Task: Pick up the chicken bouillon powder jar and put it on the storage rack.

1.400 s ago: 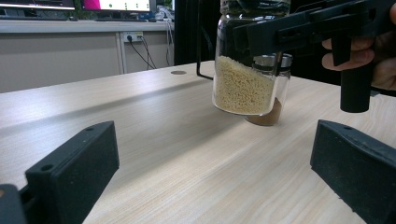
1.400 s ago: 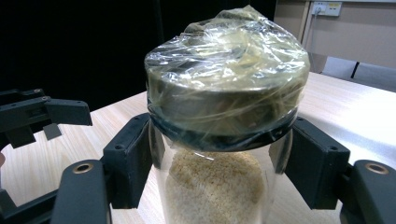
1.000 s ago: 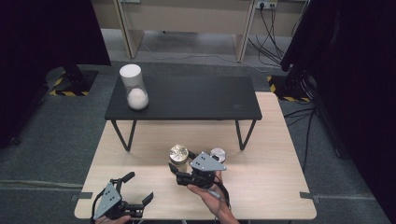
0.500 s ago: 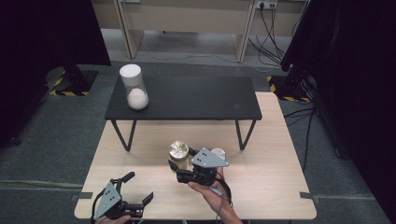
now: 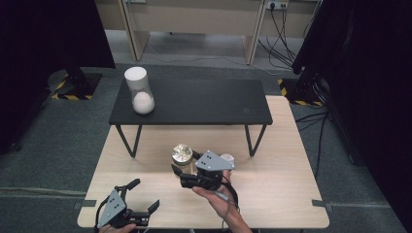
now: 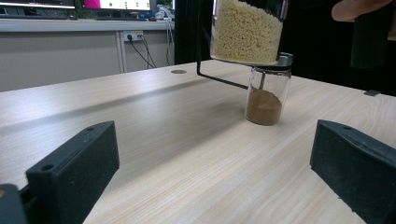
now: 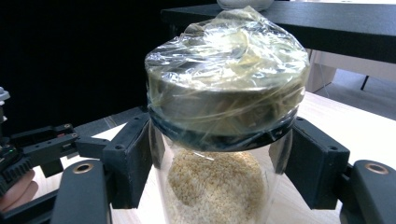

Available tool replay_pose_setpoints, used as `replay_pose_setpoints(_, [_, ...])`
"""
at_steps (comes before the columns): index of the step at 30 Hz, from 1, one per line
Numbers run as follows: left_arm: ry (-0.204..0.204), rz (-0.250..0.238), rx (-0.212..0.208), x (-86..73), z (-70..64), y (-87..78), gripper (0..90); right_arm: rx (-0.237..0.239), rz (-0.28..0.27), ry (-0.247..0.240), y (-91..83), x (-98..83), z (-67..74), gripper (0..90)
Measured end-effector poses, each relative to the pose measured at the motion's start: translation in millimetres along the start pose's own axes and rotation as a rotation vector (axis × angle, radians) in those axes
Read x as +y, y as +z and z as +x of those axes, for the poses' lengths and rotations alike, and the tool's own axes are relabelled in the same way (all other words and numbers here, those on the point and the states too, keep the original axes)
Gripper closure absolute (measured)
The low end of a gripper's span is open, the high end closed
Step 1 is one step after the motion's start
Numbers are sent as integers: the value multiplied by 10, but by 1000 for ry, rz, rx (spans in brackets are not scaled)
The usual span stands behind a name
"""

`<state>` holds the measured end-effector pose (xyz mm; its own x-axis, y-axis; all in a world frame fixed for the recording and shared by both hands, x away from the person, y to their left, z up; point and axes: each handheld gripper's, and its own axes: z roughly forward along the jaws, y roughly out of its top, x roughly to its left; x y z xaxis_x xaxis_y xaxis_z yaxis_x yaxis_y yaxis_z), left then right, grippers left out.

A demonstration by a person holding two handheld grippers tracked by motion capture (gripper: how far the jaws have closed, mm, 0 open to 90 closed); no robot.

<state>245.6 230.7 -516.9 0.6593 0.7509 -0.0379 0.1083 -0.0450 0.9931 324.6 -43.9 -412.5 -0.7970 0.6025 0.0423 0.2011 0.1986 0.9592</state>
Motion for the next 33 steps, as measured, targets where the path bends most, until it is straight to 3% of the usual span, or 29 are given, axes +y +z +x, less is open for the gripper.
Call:
replay_pose_setpoints(16, [0, 5, 1, -4, 2, 2, 7, 23, 3, 5, -36, 195, -19, 307])
replay_pose_setpoints(20, [17, -3, 0, 0, 13, 7, 7, 28, 5, 7, -20, 258, -28, 307])
replay_pose_setpoints(21, [0, 5, 1, -4, 2, 2, 7, 30, 11, 5, -14, 277, -31, 307])
replay_pose_setpoints(22, [31, -5, 4, 4, 23, 9, 7, 32, 14, 8, -8, 300, -35, 307])
replay_pose_setpoints(24, [6, 2, 5, -3, 10, 4, 7, 37, 12, 8, 5, 349, -41, 307])
replay_pose_setpoints(33, [-1, 5, 1, -5, 5, 1, 7, 37, 14, 9, 62, 575, -61, 307])
